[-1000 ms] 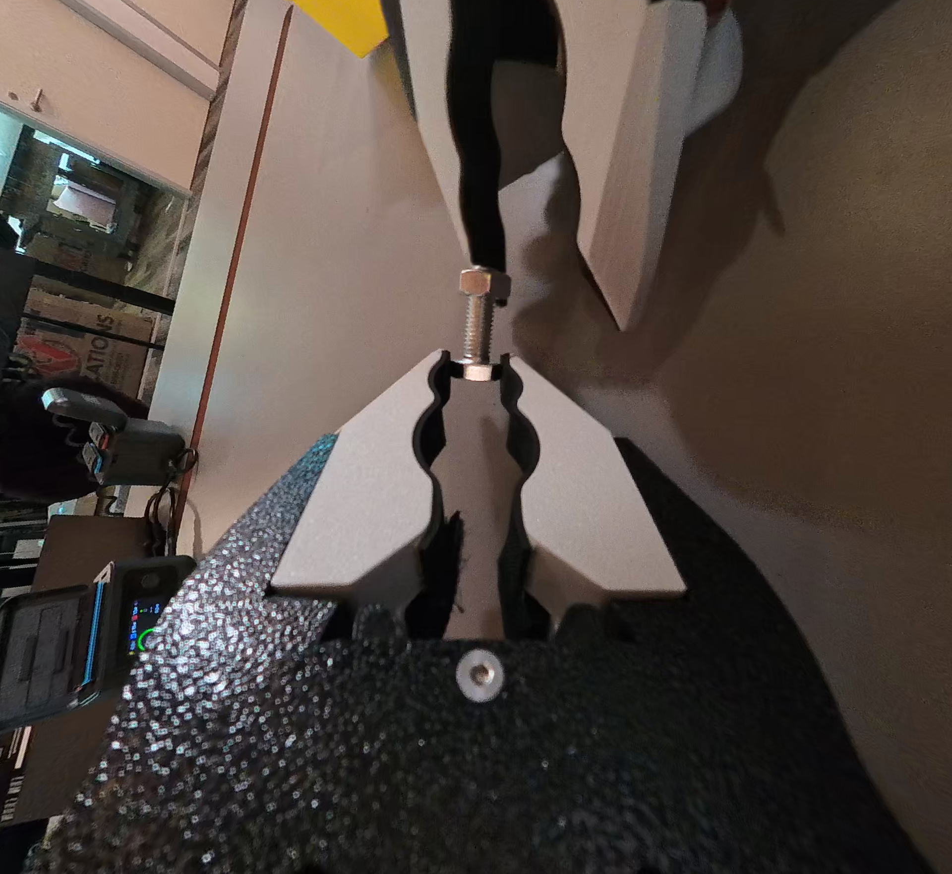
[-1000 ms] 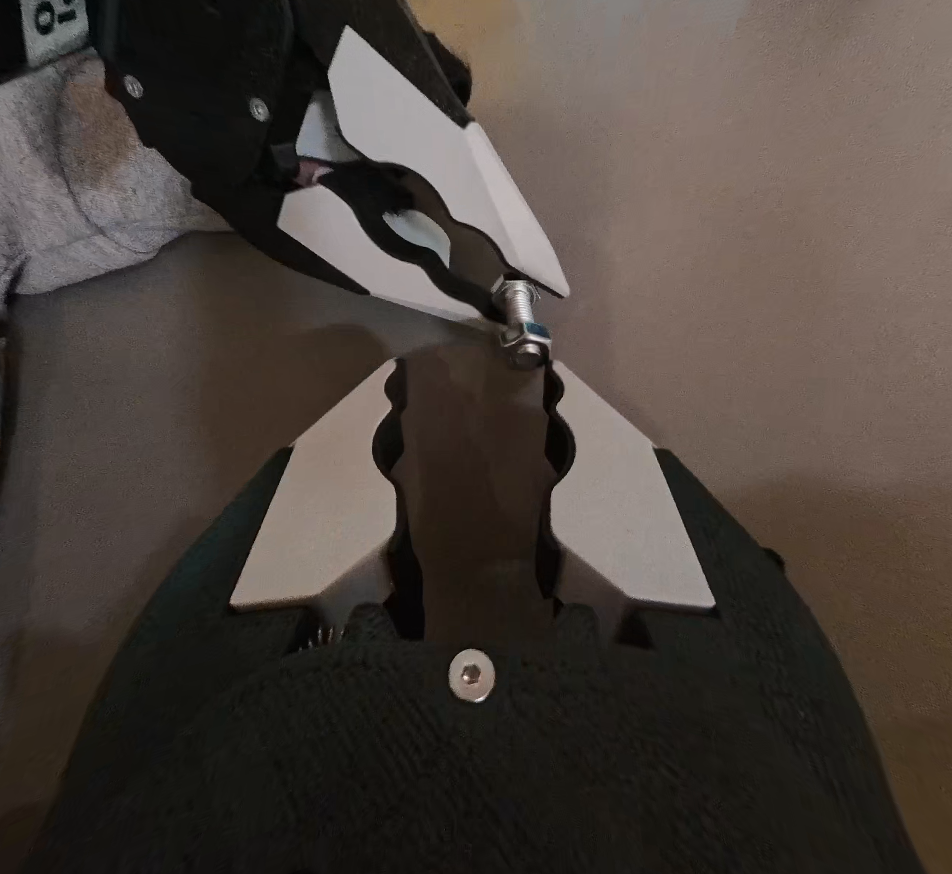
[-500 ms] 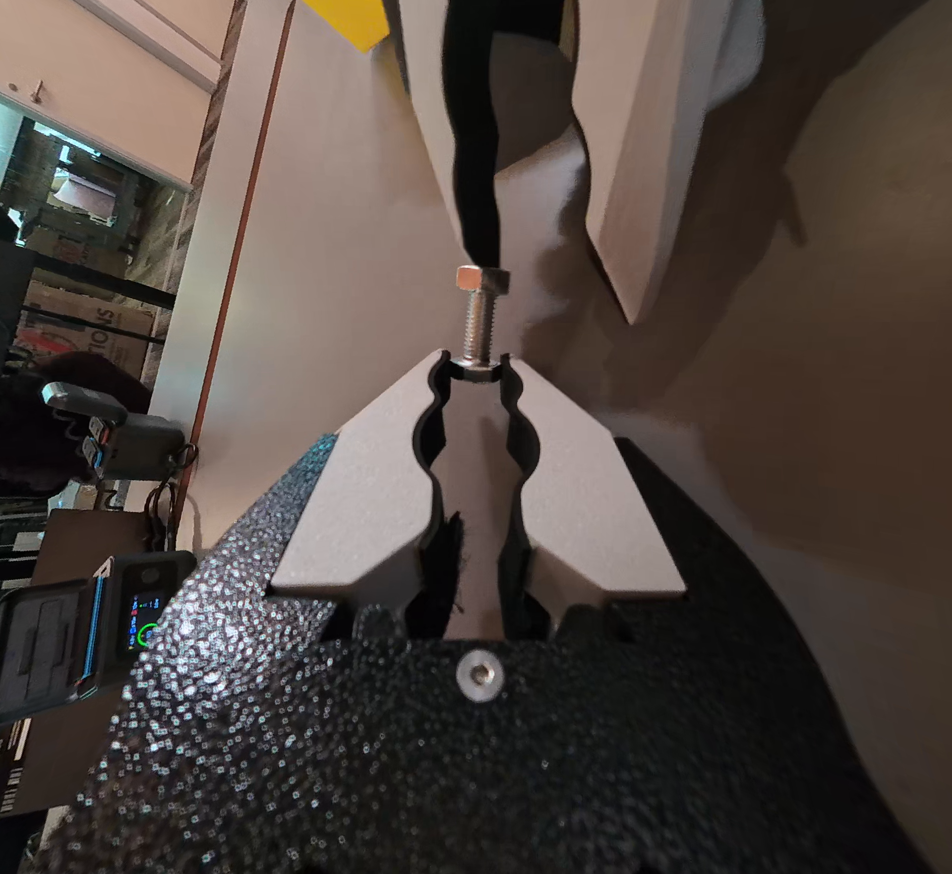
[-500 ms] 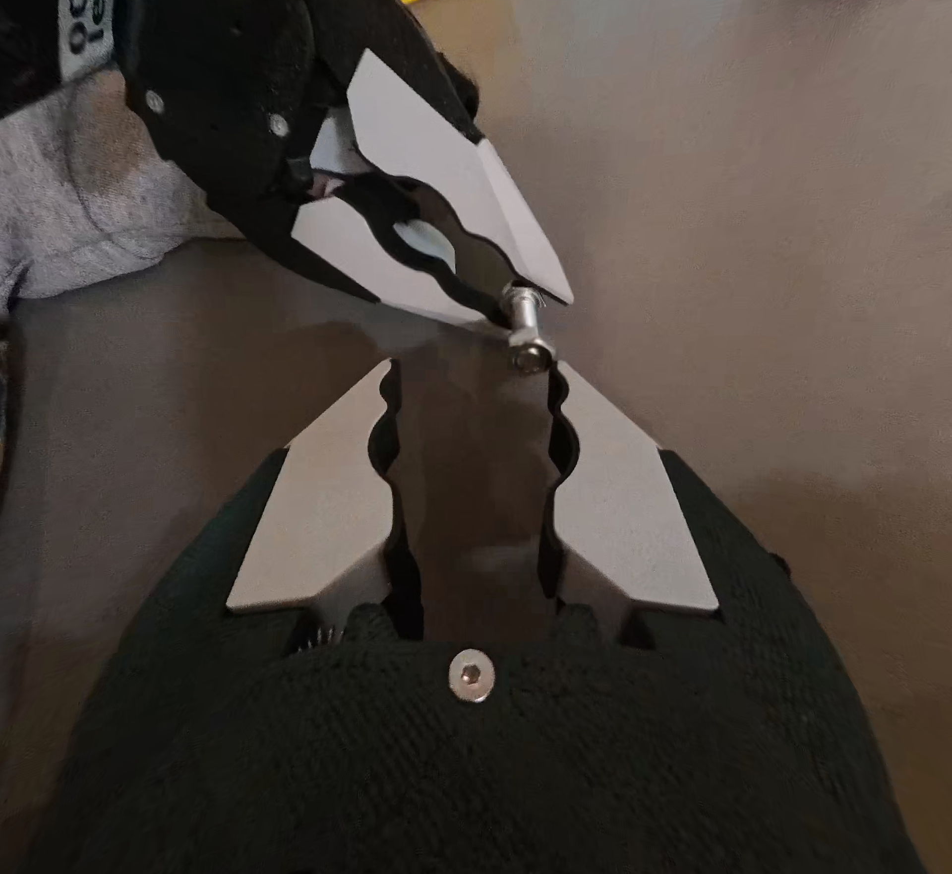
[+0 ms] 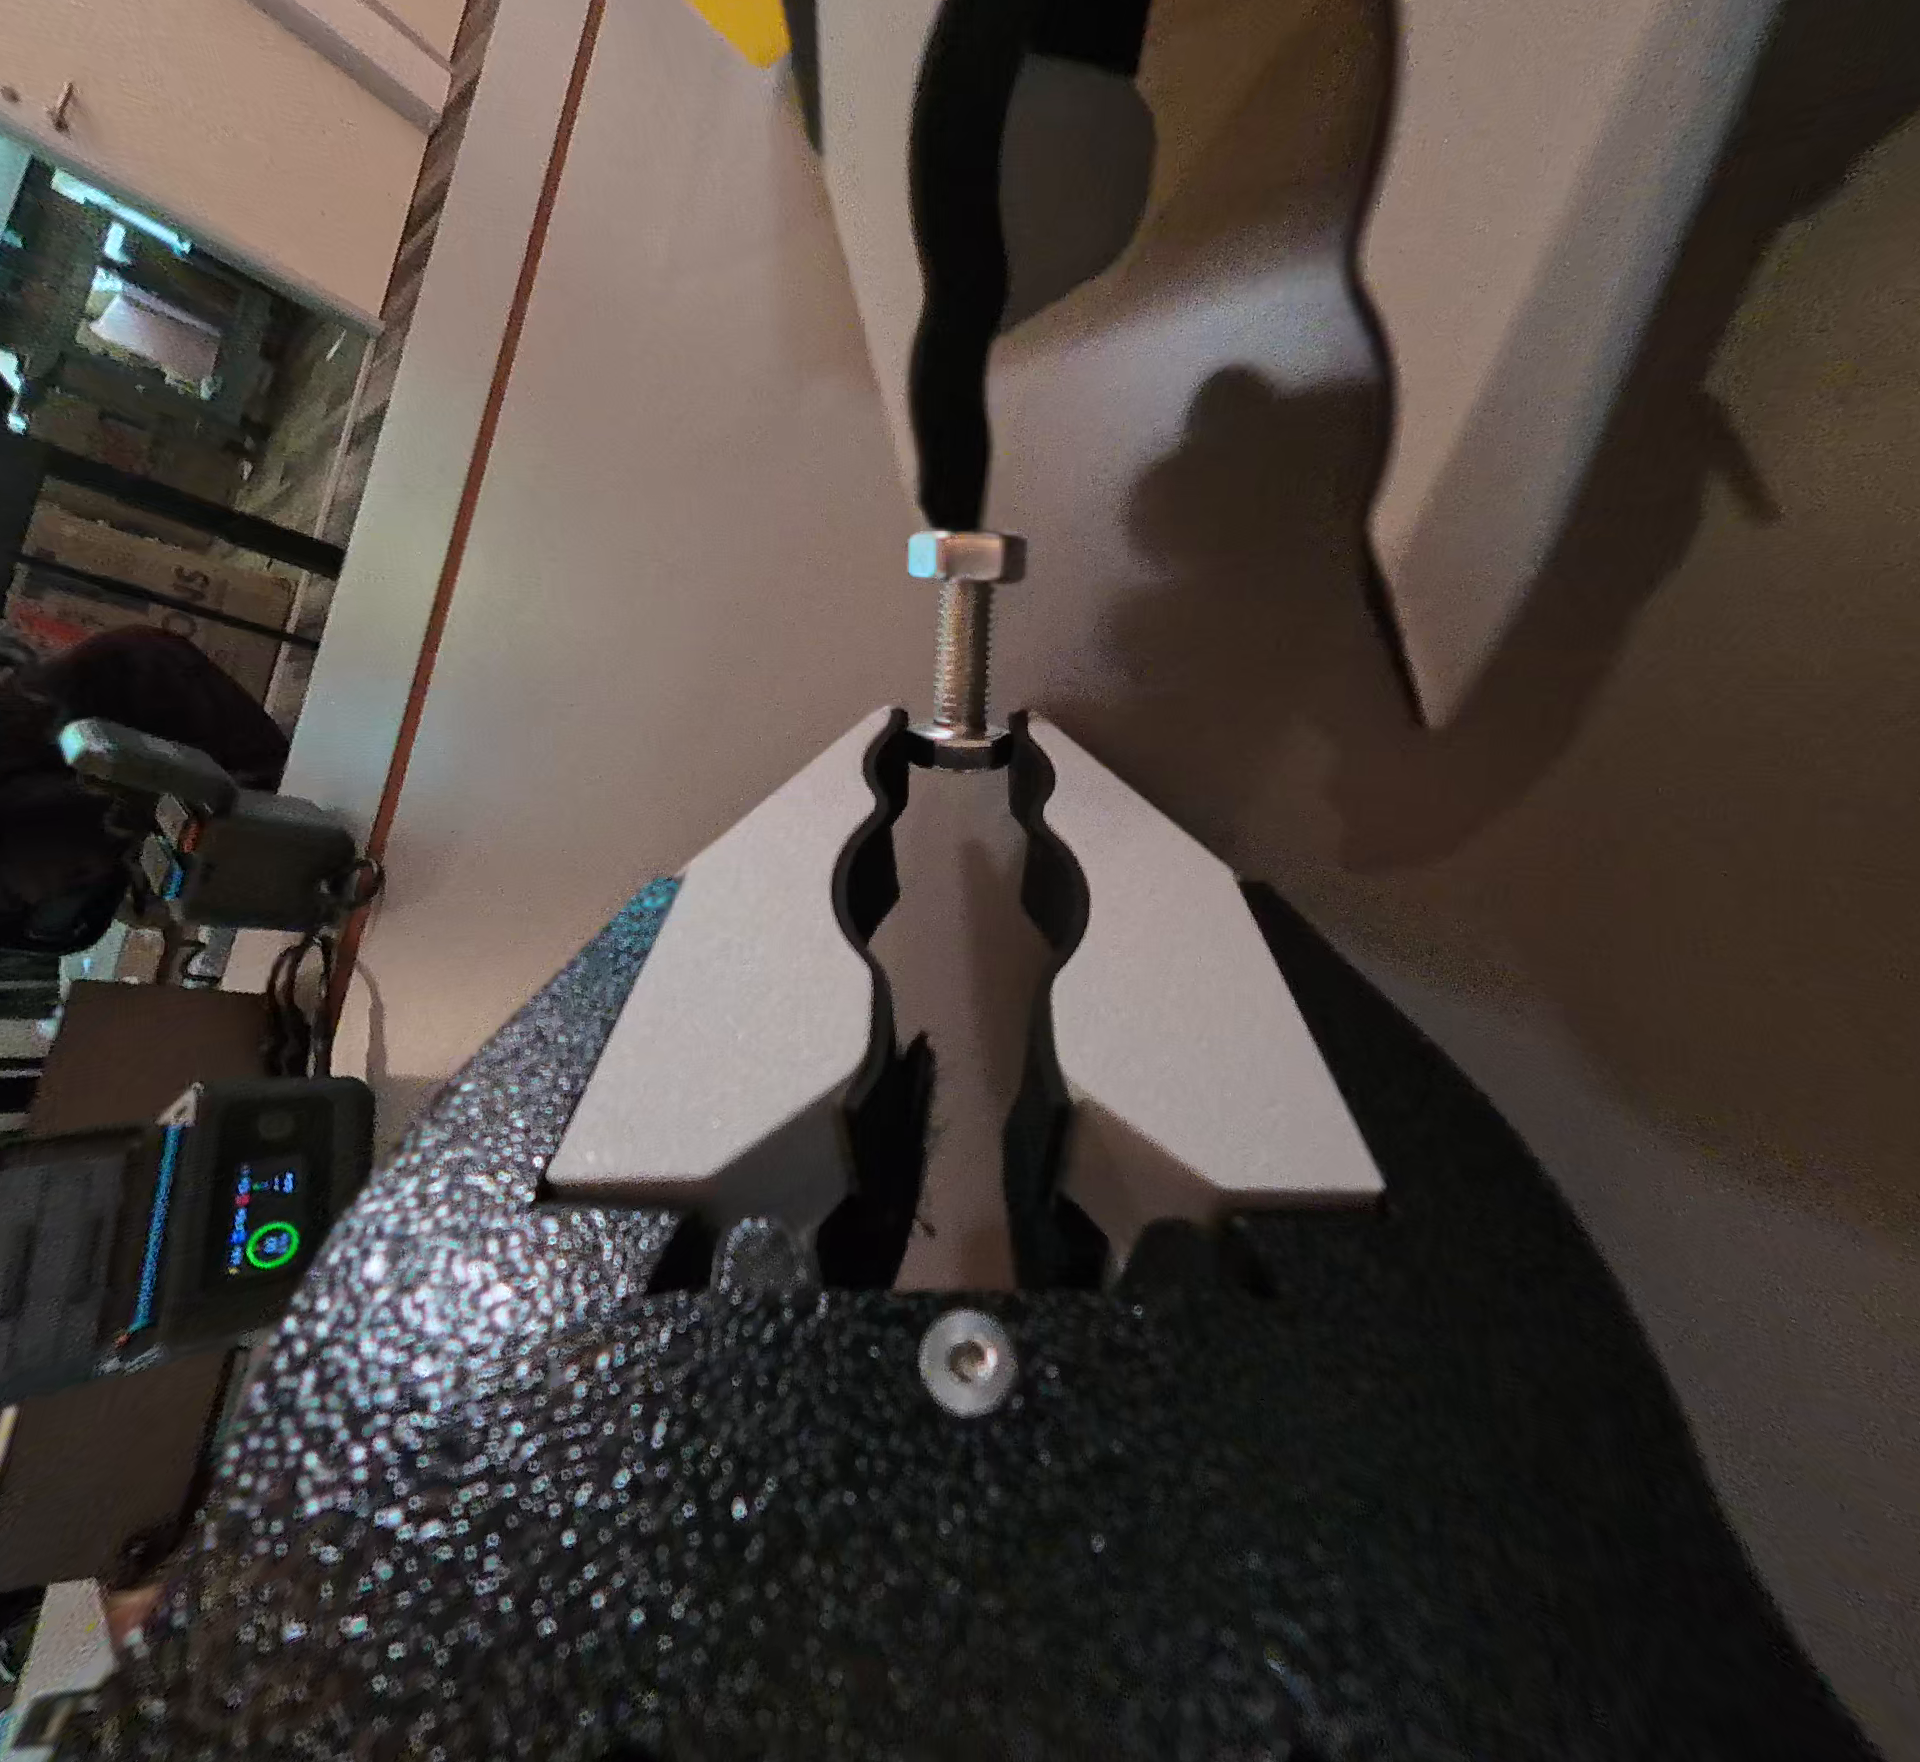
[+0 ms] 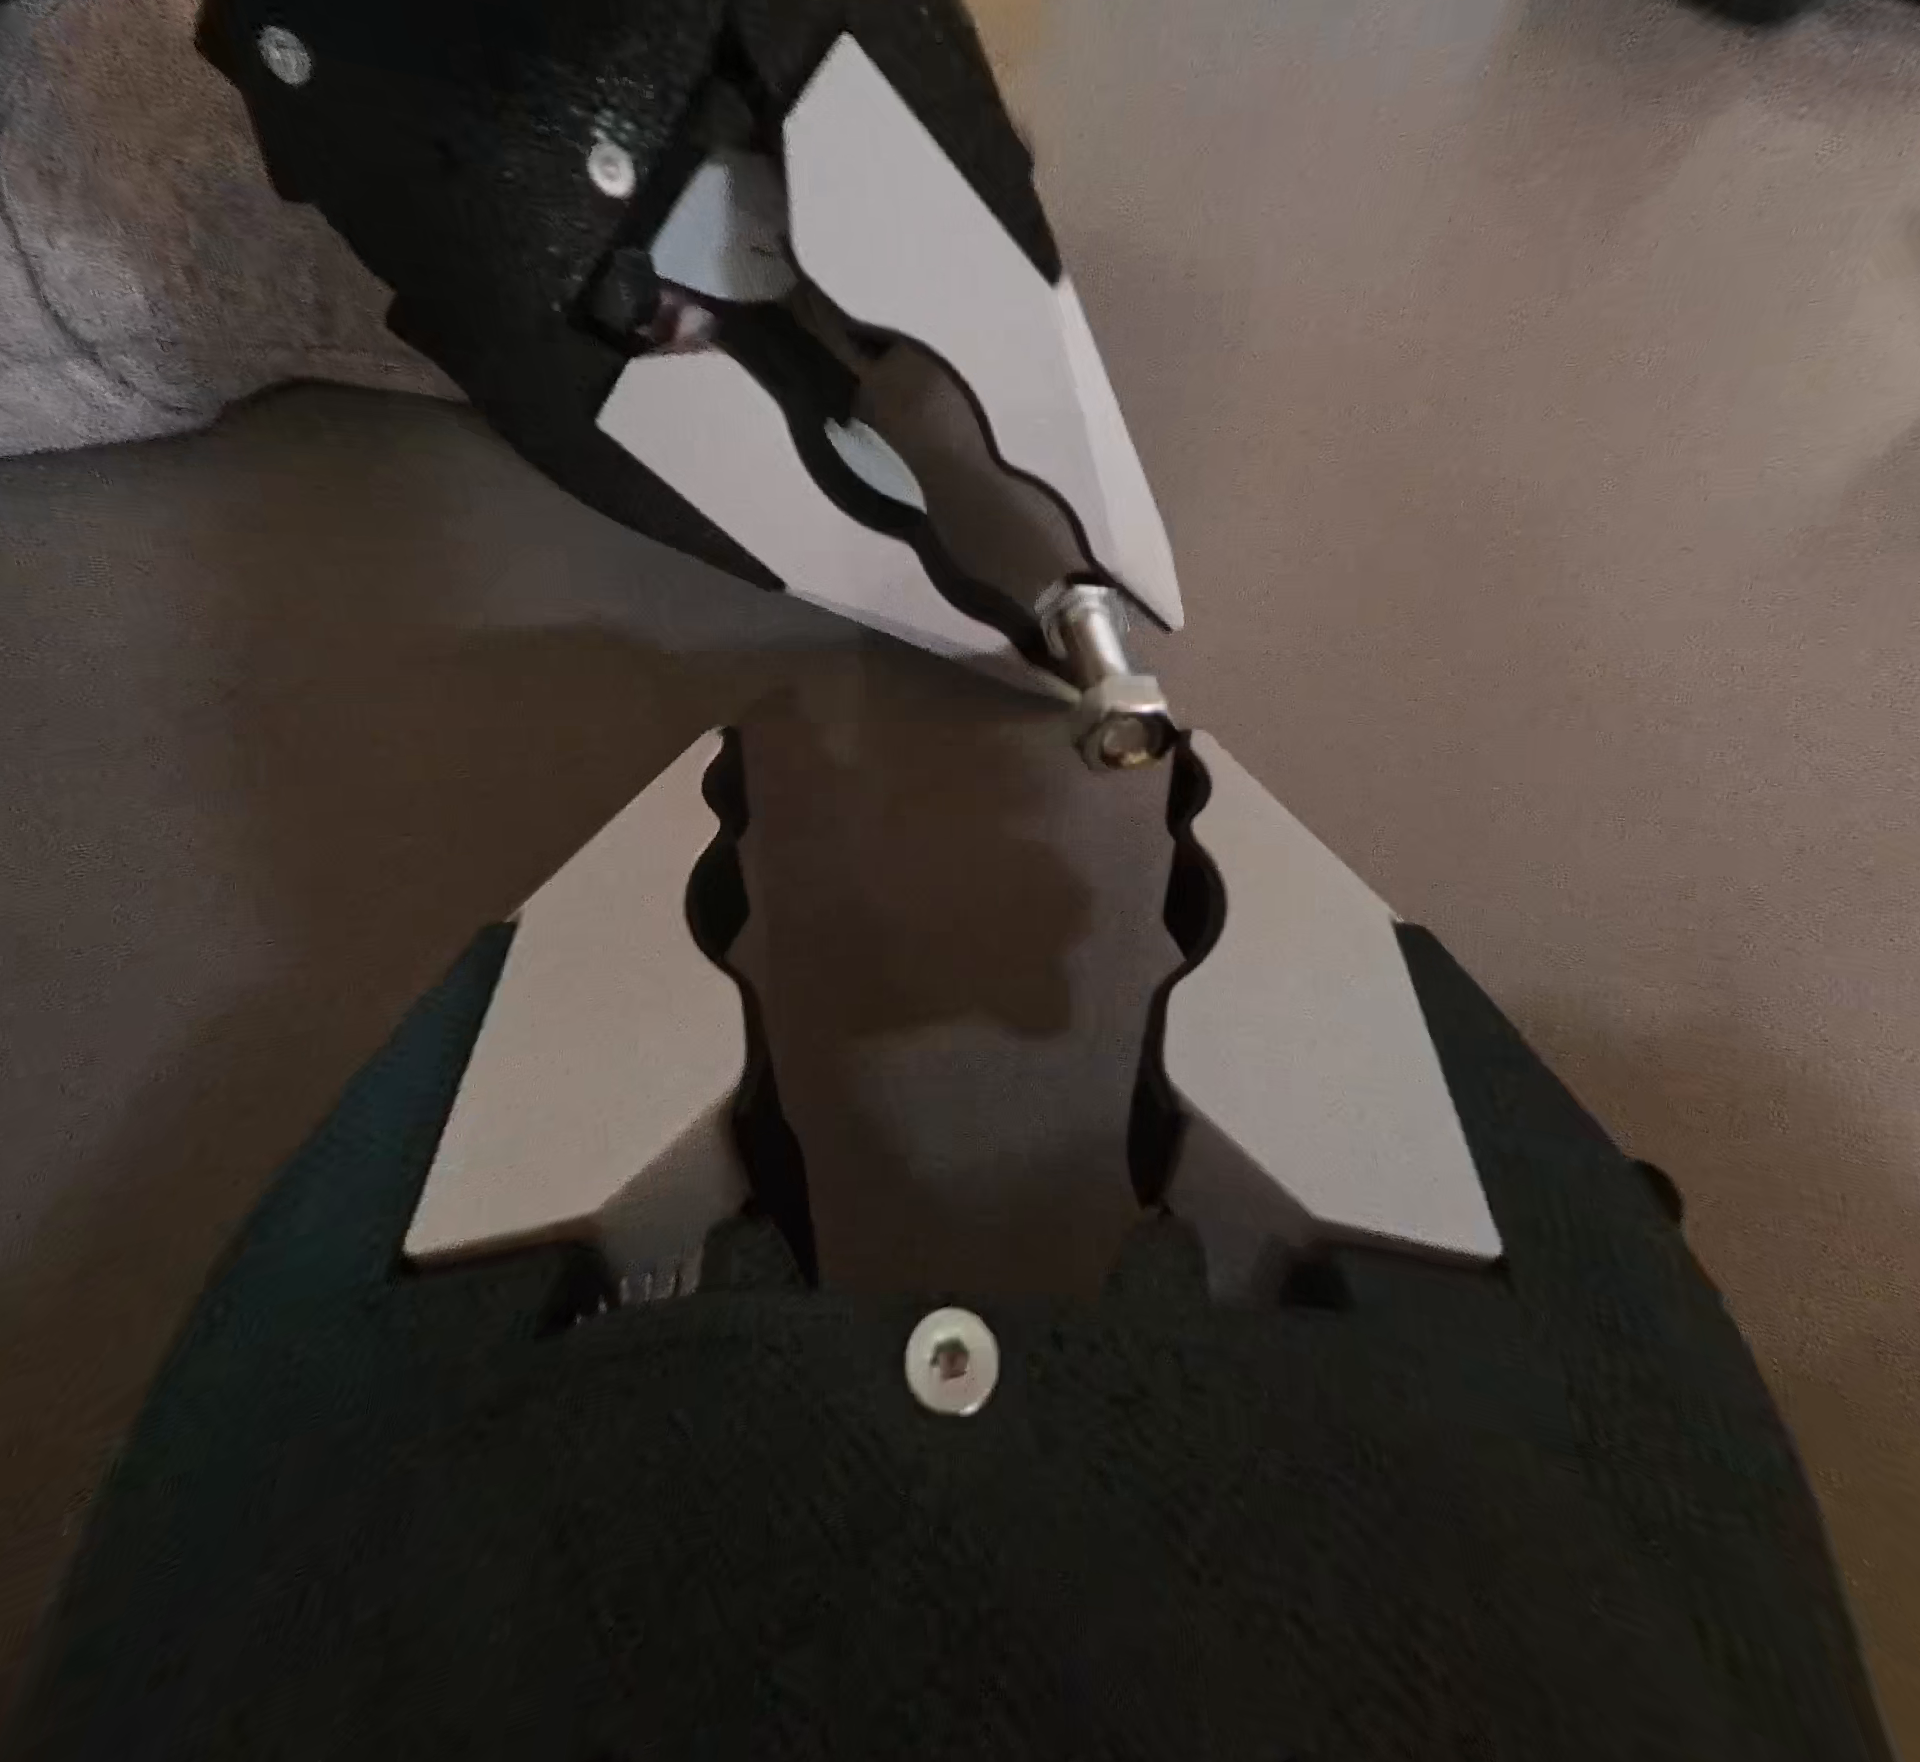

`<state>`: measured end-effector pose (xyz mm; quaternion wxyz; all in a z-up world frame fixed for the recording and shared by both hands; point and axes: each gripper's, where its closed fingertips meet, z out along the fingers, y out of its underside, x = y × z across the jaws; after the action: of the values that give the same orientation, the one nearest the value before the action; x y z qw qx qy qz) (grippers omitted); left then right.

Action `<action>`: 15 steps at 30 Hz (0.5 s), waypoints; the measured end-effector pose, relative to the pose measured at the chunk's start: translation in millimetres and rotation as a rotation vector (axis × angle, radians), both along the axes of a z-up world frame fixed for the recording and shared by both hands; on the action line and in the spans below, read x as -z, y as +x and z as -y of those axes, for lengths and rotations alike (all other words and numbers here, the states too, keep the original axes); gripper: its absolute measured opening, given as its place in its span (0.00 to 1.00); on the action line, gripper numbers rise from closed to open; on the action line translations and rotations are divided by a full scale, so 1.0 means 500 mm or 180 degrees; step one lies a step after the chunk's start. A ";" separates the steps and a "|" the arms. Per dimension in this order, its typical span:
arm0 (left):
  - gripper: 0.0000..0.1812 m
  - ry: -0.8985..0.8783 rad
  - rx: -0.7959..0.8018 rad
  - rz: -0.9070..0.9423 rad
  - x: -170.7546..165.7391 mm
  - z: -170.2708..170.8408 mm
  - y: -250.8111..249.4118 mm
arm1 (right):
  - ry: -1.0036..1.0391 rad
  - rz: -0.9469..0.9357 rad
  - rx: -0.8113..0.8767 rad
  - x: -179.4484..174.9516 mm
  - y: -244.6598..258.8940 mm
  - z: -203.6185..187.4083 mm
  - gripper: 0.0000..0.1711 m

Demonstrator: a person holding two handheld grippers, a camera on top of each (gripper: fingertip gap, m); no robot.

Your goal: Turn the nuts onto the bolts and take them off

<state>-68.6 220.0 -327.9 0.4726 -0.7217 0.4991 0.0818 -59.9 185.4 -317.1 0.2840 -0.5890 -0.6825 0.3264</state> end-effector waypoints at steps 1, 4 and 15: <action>0.10 -0.0008 0.0028 0.0021 0.000 0.001 0.002 | 0.0123 -0.0265 -0.0201 -0.024 -0.014 0.017 0.49; 0.10 0.0018 0.0029 0.0000 0.000 0.000 0.002 | 0.0143 -0.0575 -0.0198 -0.062 -0.024 0.027 0.47; 0.10 -0.0074 -0.0006 0.0229 -0.003 -0.002 0.000 | -0.0008 -0.0488 -0.0205 -0.042 -0.025 0.025 0.52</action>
<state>-68.7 221.1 -326.3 0.4818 -0.7301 0.4820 0.0504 -72.5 173.0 -296.1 0.3240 -0.5404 -0.6770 0.3804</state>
